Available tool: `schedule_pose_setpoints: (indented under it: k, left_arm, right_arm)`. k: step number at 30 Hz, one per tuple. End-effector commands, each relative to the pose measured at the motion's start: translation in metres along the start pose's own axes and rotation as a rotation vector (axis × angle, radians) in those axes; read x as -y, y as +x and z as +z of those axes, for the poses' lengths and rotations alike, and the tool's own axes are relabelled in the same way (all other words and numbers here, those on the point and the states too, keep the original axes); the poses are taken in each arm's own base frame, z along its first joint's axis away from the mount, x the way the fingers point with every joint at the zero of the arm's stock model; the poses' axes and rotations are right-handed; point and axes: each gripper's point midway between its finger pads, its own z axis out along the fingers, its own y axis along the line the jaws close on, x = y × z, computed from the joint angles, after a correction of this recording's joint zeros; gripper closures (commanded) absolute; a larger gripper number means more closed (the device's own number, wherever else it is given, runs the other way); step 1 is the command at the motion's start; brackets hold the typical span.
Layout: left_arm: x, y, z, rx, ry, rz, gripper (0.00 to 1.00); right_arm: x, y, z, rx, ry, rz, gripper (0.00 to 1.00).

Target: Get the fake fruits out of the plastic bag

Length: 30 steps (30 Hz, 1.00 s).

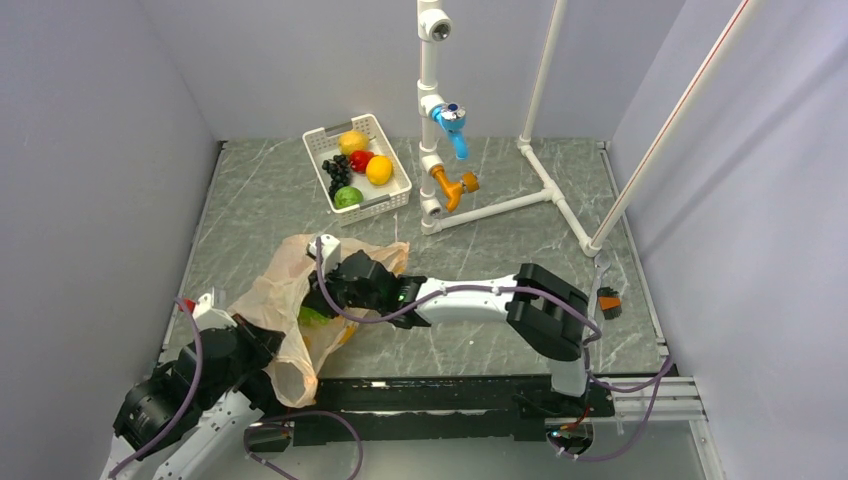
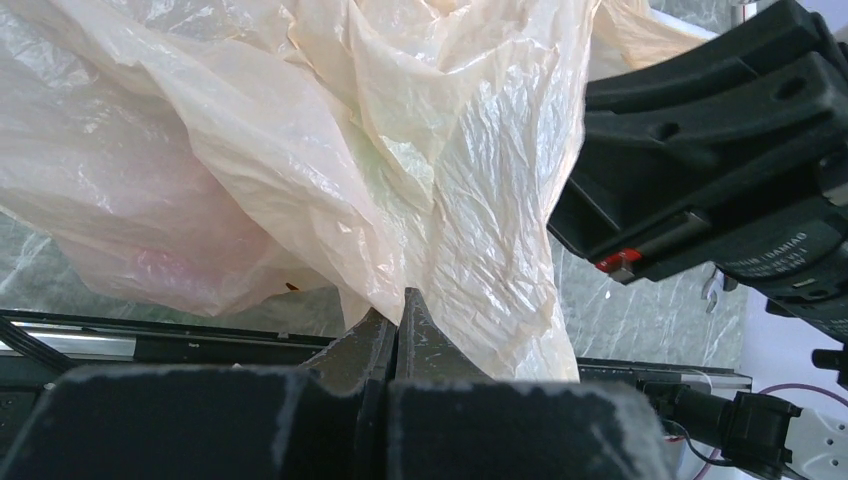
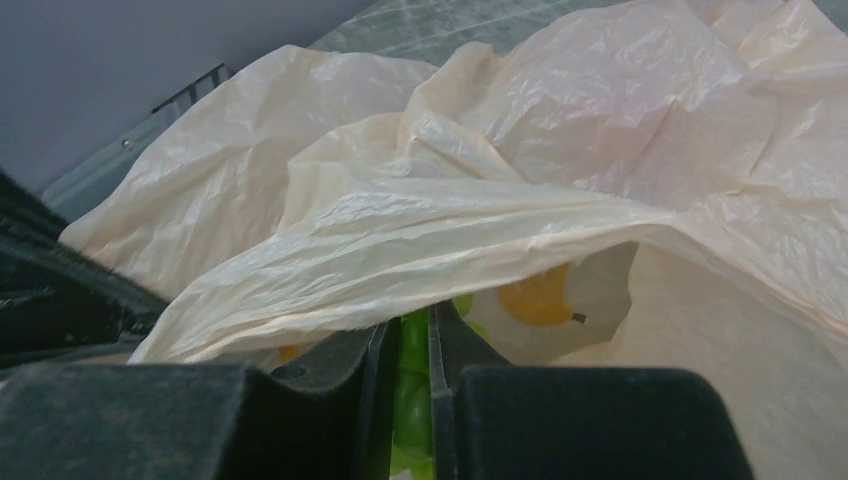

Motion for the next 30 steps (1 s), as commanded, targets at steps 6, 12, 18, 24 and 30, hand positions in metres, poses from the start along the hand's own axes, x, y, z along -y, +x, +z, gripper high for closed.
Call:
schedule_pose_setpoints:
  k: [6, 12, 18, 24, 30]
  left_arm:
    - [-0.002, -0.005, -0.003, 0.022, -0.010, -0.031, 1.00]
    - [-0.004, -0.007, -0.005, 0.004, -0.056, -0.006, 1.00]
    - [-0.007, -0.005, -0.002, -0.043, -0.135, 0.066, 1.00]
    - [-0.004, 0.004, 0.006, -0.090, -0.144, 0.092, 1.00]
    - [-0.003, 0.005, 0.006, -0.085, -0.116, 0.087, 1.00]
  right_arm:
    - [-0.028, -0.043, -0.036, 0.089, -0.109, -0.006, 1.00]
    - [-0.019, -0.056, -0.072, 0.110, -0.039, -0.070, 1.00]
    - [0.001, -0.086, -0.115, 0.180, 0.118, -0.143, 1.00]
    - [0.008, -0.140, -0.147, 0.310, 0.214, -0.200, 1.00]
    - [0.036, -0.186, -0.143, 0.388, 0.377, -0.267, 1.00]
